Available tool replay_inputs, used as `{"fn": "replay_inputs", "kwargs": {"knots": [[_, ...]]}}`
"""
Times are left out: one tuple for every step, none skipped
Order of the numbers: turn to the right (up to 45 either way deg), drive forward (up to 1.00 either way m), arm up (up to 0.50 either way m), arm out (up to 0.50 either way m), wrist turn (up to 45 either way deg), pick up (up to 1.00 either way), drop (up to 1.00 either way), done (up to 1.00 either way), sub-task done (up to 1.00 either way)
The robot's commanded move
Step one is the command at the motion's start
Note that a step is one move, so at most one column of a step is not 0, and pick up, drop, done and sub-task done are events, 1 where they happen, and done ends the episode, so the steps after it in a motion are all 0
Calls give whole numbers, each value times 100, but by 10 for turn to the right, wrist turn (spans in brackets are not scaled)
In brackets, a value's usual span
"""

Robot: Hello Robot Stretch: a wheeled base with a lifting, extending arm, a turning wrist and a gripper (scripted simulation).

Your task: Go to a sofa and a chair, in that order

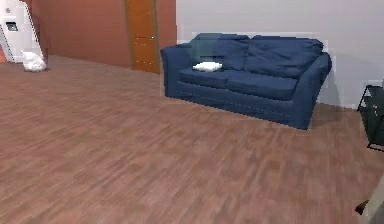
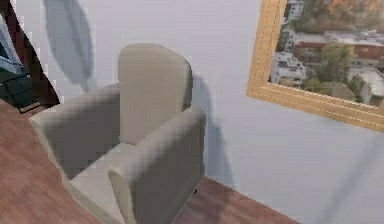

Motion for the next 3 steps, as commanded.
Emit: {"fn": "replay_inputs", "kwargs": {"knots": [[0, 15, 0, 0, 0, 0, 0, 0, 0], [300, 0, 0, 0, 0, 0, 0, 0, 0], [0, 100, 0, 0, 0, 0, 0, 0, 0]]}}
